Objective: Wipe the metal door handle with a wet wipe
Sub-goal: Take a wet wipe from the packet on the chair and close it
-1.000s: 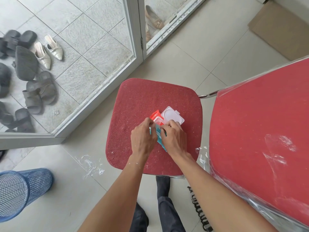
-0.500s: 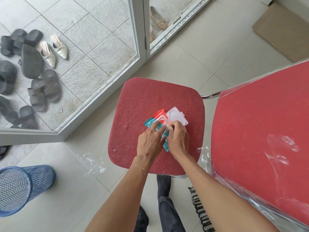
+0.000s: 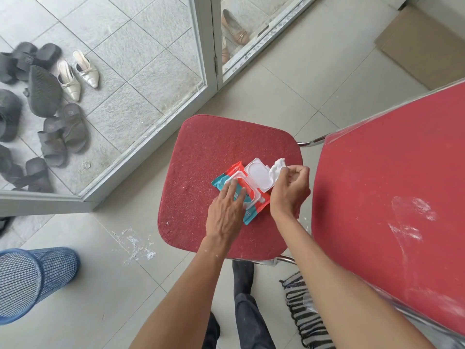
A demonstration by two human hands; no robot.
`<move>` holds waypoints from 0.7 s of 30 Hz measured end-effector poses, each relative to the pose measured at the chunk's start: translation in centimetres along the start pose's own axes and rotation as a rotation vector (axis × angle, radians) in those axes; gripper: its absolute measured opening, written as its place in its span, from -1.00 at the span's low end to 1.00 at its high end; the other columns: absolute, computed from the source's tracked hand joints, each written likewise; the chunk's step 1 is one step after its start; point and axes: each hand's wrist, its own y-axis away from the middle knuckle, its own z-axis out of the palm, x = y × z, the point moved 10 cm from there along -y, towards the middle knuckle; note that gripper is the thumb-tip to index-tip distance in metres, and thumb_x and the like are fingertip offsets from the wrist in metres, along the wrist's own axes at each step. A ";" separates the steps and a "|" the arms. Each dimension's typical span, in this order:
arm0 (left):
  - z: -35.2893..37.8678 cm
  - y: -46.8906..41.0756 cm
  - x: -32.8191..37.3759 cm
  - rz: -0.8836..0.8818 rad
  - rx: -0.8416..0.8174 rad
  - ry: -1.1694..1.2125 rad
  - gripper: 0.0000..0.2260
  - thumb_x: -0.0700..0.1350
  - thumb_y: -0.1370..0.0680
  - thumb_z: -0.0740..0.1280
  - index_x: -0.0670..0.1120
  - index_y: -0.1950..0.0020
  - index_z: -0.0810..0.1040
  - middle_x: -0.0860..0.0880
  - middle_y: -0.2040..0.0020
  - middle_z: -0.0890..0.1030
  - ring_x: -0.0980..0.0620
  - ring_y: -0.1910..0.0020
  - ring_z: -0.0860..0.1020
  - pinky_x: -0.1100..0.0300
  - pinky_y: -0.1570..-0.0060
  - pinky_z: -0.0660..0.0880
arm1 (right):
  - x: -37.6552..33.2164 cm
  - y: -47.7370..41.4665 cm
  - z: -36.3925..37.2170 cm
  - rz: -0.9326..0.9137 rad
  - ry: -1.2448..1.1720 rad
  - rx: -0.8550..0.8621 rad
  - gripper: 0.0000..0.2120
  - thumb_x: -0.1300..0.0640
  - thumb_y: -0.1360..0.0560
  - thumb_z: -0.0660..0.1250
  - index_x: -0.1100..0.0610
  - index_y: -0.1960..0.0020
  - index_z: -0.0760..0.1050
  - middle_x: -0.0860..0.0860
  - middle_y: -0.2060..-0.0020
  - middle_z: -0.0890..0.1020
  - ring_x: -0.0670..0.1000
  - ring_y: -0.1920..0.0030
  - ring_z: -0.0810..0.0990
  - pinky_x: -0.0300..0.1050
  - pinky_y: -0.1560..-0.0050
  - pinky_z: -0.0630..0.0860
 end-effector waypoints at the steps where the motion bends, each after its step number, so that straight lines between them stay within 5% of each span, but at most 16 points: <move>1: 0.4 0.2 0.1 0.033 -0.015 -0.020 -0.55 -0.02 -0.69 0.21 -0.03 -0.58 0.28 -0.12 -0.63 0.17 -0.12 -0.61 0.18 -0.04 -0.44 0.39 | 0.5 -0.5 -0.3 0.040 -0.024 0.029 -0.93 0.17 -0.50 0.31 0.17 0.05 0.48 0.01 0.24 0.63 -0.04 0.26 0.56 -0.16 0.20 0.46; 4: 0.9 0.8 0.0 0.090 -0.037 -0.062 -0.49 -0.02 -0.69 0.19 -0.04 -0.63 0.16 -0.09 -0.65 0.09 -0.09 -0.64 0.06 -0.05 -0.58 -0.01 | 2.0 -1.7 -0.7 0.128 0.007 0.072 -0.89 0.23 -0.49 0.24 0.09 0.04 0.52 0.02 0.23 0.65 0.08 0.18 0.60 -0.08 0.15 0.48; 8: 1.3 1.2 -0.3 0.102 -0.095 -0.028 -0.50 0.00 -0.73 0.09 0.02 -0.65 0.02 -0.01 -0.66 -0.06 -0.02 -0.64 -0.08 0.06 -0.49 -0.20 | 5.6 -2.1 0.5 0.273 0.236 -0.113 -0.67 0.20 -0.53 0.14 0.04 -0.06 0.68 0.04 -0.06 0.72 0.15 -0.07 0.65 -0.09 -0.08 0.53; 11: 0.7 0.9 -0.3 0.067 -0.086 0.075 -0.52 -0.04 -0.71 0.14 0.01 -0.63 0.14 0.00 -0.65 0.05 -0.01 -0.64 0.00 0.04 -0.54 -0.04 | 6.6 -1.1 2.1 0.248 0.231 -0.286 -0.69 0.12 -0.43 0.14 -0.03 0.19 0.66 -0.05 0.21 0.71 0.14 0.17 0.67 0.07 0.12 0.65; 14: -0.3 1.0 -0.4 0.042 -0.018 0.207 -0.59 -0.15 -0.66 0.25 -0.09 -0.53 0.35 -0.04 -0.57 0.33 -0.04 -0.58 0.27 -0.02 -0.44 0.42 | 4.7 0.7 2.9 0.077 0.221 -0.372 -0.79 0.17 -0.43 0.17 0.15 0.32 0.50 -0.10 0.48 0.41 -0.01 0.38 0.40 -0.10 0.39 0.32; 18: 0.6 1.1 -0.7 0.075 -0.002 0.170 -0.57 -0.24 -0.63 0.18 -0.21 -0.52 0.30 -0.13 -0.56 0.31 -0.06 -0.52 0.34 0.07 -0.30 0.55 | 1.9 3.8 3.0 -0.203 0.264 -0.424 -0.72 0.16 -0.53 0.22 0.09 0.01 0.73 -0.07 0.17 0.74 -0.08 0.23 0.66 -0.22 0.29 0.53; 21: 0.3 1.3 -1.2 0.073 0.027 0.121 -0.45 -0.26 -0.59 0.19 -0.20 -0.58 0.16 -0.14 -0.61 0.17 -0.08 -0.54 0.28 0.10 -0.32 0.52 | 1.5 5.9 3.5 -0.388 0.360 -0.493 -0.72 0.13 -0.58 0.25 0.13 -0.15 0.69 0.06 0.02 0.76 0.05 0.13 0.74 -0.15 0.23 0.65</move>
